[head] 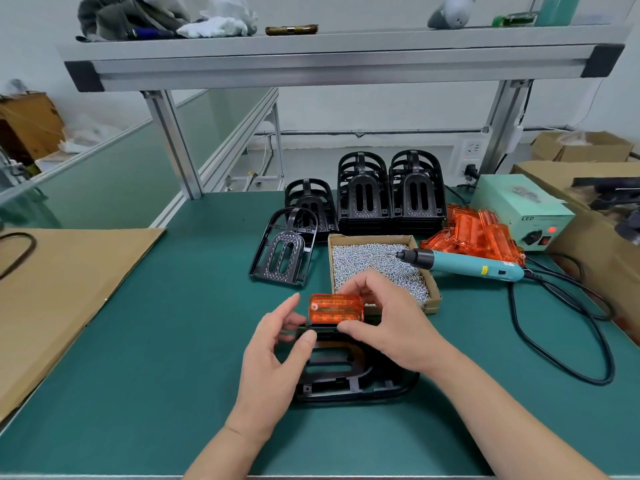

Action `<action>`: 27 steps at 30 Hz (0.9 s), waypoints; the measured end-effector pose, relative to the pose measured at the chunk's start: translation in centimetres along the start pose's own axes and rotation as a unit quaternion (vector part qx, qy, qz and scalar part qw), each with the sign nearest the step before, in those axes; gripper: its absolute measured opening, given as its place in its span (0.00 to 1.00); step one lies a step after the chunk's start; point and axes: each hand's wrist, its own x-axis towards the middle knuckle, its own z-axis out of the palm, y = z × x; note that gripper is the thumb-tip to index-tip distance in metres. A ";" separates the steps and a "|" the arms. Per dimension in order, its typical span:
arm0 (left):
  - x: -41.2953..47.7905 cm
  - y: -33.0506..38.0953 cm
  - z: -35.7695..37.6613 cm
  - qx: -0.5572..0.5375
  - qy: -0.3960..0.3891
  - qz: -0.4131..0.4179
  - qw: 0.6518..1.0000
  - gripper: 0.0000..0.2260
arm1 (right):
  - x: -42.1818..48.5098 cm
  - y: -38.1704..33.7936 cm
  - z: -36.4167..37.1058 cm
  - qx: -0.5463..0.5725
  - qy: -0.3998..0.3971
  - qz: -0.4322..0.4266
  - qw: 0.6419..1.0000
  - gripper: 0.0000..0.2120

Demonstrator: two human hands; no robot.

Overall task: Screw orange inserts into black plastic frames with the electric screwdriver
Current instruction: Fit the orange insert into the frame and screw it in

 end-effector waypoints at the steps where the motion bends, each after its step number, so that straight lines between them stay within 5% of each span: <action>1: 0.0 0.0 0.0 0.002 -0.002 0.000 1.000 0.22 | -0.1 0.0 0.2 -0.007 -0.005 -0.004 1.000 0.18; 16: -0.1 -0.3 -0.3 0.051 -0.036 -0.007 0.998 0.20 | -0.9 -0.1 0.1 -0.024 -0.051 0.016 0.998 0.22; 27: -0.3 -0.1 -0.5 0.044 -0.049 -0.022 0.998 0.20 | -1.4 0.1 -0.6 -0.054 -0.037 0.031 0.997 0.08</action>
